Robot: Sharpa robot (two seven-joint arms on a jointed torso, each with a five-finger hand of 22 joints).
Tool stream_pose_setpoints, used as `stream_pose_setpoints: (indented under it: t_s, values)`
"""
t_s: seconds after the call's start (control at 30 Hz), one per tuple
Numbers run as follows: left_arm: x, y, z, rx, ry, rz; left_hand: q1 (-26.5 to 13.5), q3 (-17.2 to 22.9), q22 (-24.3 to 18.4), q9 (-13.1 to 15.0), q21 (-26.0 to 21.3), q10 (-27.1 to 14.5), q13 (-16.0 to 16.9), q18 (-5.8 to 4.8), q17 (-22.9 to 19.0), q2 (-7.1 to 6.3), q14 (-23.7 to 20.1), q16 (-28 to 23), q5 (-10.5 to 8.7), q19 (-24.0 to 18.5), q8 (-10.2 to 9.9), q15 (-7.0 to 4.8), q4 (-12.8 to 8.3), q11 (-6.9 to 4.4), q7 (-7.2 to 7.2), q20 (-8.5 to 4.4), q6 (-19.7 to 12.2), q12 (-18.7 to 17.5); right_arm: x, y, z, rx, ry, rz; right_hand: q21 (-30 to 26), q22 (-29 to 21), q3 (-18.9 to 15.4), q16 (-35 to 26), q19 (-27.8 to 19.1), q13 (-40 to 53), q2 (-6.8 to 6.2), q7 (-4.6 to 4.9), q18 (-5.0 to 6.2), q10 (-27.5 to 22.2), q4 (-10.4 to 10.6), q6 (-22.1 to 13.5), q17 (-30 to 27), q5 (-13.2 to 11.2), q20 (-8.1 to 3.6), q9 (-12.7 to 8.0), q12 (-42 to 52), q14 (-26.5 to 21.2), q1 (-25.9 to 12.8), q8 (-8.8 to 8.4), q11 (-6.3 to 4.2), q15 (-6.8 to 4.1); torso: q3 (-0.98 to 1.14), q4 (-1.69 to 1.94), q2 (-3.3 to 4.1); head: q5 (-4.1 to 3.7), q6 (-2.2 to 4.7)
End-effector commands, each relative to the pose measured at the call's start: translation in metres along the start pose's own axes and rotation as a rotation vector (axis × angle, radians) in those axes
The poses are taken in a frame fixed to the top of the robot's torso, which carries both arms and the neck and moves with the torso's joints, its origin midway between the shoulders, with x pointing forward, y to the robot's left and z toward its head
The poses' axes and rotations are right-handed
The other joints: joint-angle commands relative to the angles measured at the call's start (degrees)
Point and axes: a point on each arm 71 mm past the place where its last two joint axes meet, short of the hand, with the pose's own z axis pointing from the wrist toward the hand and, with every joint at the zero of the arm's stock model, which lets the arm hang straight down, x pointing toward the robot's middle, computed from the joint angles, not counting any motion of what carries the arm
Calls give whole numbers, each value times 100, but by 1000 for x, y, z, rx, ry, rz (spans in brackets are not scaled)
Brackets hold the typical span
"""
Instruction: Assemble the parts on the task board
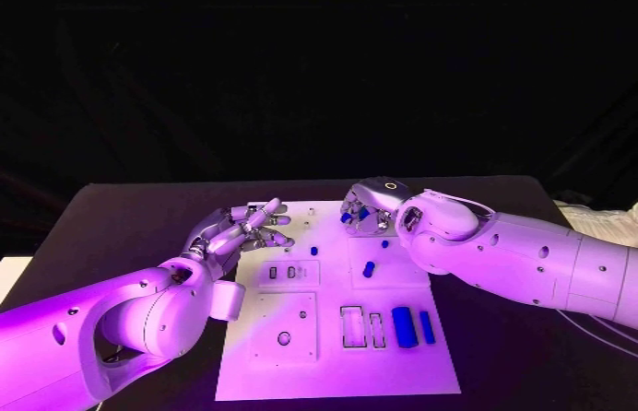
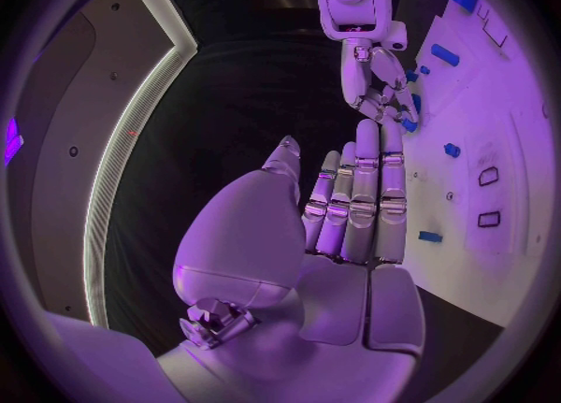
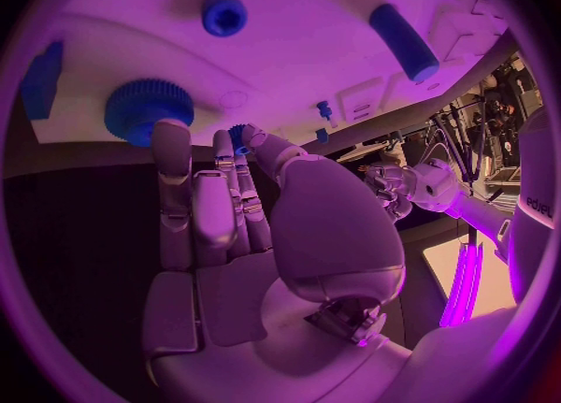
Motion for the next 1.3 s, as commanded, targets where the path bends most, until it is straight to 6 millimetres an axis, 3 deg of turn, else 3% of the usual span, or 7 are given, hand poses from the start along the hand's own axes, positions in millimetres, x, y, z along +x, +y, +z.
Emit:
stream_pose_setpoints:
  t_s: [0.03,0.17,0.8,0.93,1.3]
  values:
    - [-1,-1,0,5,5,-7,9,-30,6,-9,34,-38,6,34,11,55,-55,28,14,-29,-24,7,-15,7,24,6,-38,28,-6,4,1,-1,-83,37,0,-43,-7,-43,-9,-5,-41,-12,-36,8,95,42,-62,-38,1,86,-33,218,-70,-10,15,-27,-3,7,9,10,20]
    - [-4,-1,0,5,3,-13,3,-48,8,-7,29,-56,6,31,23,44,-100,41,11,-58,-25,16,-19,13,29,12,-49,37,-3,7,6,10,-56,42,-12,-77,-3,-48,-65,-19,-85,2,-29,-45,212,-4,-69,-197,16,81,-83,205,-124,-50,34,-9,-5,7,19,-3,48]
    - [-7,-1,1,3,-3,-16,-1,-62,10,-6,24,-71,6,29,33,38,-138,52,11,-83,-26,23,-23,18,31,18,-58,45,-3,27,40,20,-118,50,24,-35,21,-34,-65,-23,-99,19,-33,-67,264,-24,-55,-220,25,80,-97,205,-116,-72,46,-6,-16,39,50,9,96]
    - [-7,-1,2,2,-5,-16,1,-63,10,-6,23,-74,6,29,35,39,-149,54,12,-90,-25,25,-25,19,31,20,-59,48,-2,31,44,16,-122,53,35,-20,26,-24,-61,-23,-103,24,-35,-71,268,-29,-43,-221,26,79,-99,207,-111,-76,48,-6,-29,45,63,5,96]
    - [-8,0,2,1,-7,-16,3,-63,11,-5,22,-75,6,29,36,41,-154,56,13,-93,-25,25,-27,19,31,21,-59,50,0,34,47,17,-97,51,39,-21,32,-19,-65,-24,-116,31,-34,-81,271,-38,-39,-222,28,78,-102,207,-99,-83,52,-4,-29,48,66,14,62]
